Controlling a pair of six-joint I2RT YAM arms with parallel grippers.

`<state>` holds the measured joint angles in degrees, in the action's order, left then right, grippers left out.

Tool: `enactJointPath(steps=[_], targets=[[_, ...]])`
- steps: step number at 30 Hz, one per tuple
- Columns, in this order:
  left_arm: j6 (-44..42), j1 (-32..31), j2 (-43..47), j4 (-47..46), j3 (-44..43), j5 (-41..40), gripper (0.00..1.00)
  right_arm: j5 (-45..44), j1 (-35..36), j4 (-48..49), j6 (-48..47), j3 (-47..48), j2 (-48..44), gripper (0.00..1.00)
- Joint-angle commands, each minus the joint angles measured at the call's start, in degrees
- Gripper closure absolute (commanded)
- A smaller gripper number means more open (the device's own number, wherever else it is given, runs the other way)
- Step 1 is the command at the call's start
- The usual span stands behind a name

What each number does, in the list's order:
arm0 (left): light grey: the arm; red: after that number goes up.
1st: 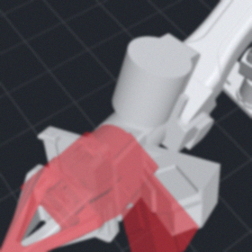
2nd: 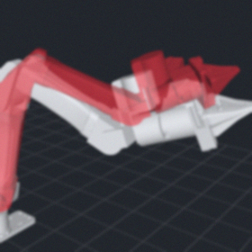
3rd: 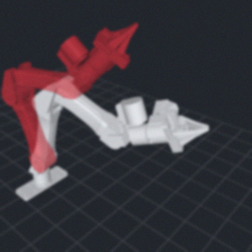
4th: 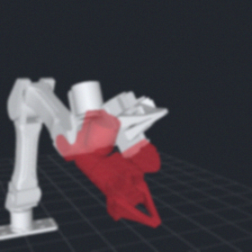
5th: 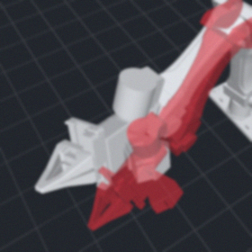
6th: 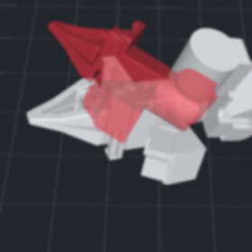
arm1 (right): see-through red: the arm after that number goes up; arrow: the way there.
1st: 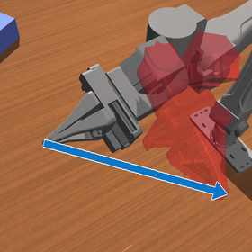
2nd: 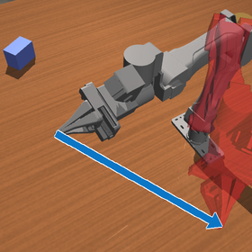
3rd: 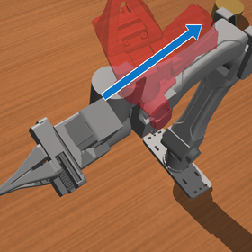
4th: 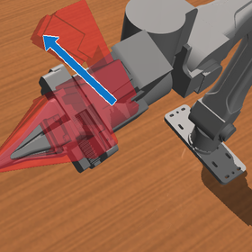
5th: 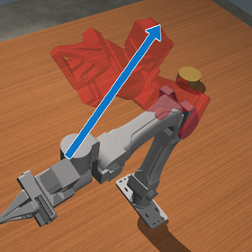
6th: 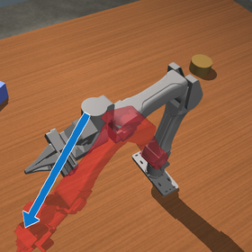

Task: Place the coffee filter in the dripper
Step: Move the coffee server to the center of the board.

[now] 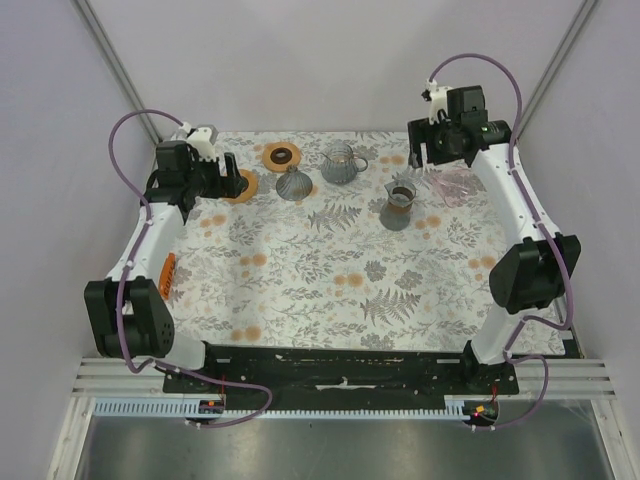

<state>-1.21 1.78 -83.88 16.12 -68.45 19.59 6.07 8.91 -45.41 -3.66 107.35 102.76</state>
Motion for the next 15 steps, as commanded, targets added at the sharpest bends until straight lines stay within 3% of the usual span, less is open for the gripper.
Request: enactJointPath(steps=[1, 8, 15], targets=[[-1.4, -0.3, -0.7, 3.2, -2.7, 0.7, 0.12, 1.8, 1.0, -8.2, -1.7, -3.5, -2.4, 0.18], [-1.1, -0.3, -1.7, 3.5, -2.3, -0.3, 0.14, 3.5, 1.1, -7.1, -1.8, -4.5, 3.3, 0.28], [-1.7, -0.3, -1.0, 3.5, -1.3, -1.1, 0.16, 3.5, 1.6, -6.4, -1.2, -2.3, 7.9, 0.5]])
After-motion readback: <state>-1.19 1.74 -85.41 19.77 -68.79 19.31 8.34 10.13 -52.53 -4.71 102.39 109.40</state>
